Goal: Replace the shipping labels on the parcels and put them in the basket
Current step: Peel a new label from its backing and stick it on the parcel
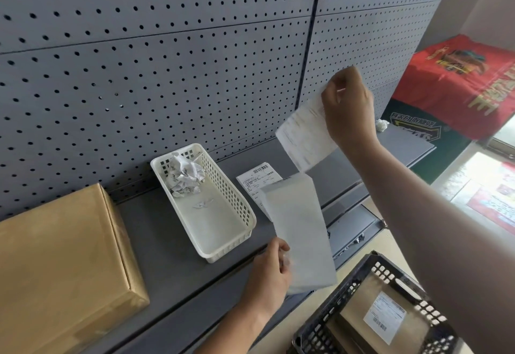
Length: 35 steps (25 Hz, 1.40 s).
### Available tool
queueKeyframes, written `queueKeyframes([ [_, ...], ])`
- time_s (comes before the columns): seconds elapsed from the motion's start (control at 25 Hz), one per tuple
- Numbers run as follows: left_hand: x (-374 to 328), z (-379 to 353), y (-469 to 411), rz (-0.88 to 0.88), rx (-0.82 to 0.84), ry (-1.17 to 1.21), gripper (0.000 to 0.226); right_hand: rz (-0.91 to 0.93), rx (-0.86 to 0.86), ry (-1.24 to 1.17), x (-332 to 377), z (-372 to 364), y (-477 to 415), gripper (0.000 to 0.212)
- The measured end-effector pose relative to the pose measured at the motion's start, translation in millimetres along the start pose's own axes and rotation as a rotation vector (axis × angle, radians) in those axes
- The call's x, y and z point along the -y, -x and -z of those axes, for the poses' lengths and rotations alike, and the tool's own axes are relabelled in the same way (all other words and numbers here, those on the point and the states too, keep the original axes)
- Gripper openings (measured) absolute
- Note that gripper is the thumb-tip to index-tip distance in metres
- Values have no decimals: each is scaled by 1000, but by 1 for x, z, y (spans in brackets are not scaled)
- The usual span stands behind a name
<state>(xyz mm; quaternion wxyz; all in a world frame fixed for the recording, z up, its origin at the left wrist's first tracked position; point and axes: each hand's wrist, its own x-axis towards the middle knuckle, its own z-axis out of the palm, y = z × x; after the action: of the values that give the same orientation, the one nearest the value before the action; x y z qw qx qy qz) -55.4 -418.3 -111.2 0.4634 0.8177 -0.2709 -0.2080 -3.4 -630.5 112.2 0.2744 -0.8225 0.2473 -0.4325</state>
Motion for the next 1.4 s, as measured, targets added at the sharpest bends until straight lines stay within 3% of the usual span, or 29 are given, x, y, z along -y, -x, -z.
queueKeyframes([
  [0.2, 5, -14, 8, 58, 206, -133, 30, 44, 3, -73, 7, 3, 5, 14],
  [0.36, 1, -13, 12, 68, 363, -182, 13, 77, 61, -117, 14, 2, 19, 9],
  [0.4, -2, -10, 11, 64, 338, -187, 5, 81, 76, -133, 16, 1, 24, 8],
  [0.48, -11, -1, 7, 61, 254, -107, 15, 94, 109, -163, 20, 1, 33, 5],
  [0.64, -57, 34, -4, 82, 142, 451, 25, 126, 175, -198, 30, 2, 58, 4],
  [0.88, -114, 104, -17, 59, -85, 963, 39, 217, 323, -190, 32, 11, 105, 3],
  [1.04, -129, 130, -11, 58, -112, 1016, 40, 436, 451, -134, 34, 18, 131, 15],
  [1.2, -126, 143, -6, 68, -165, 953, 21, 593, 536, -117, 38, 17, 144, 12],
  [1.4, -117, 158, 3, 67, -270, 860, 17, 527, 635, -283, 50, 15, 147, 17],
])
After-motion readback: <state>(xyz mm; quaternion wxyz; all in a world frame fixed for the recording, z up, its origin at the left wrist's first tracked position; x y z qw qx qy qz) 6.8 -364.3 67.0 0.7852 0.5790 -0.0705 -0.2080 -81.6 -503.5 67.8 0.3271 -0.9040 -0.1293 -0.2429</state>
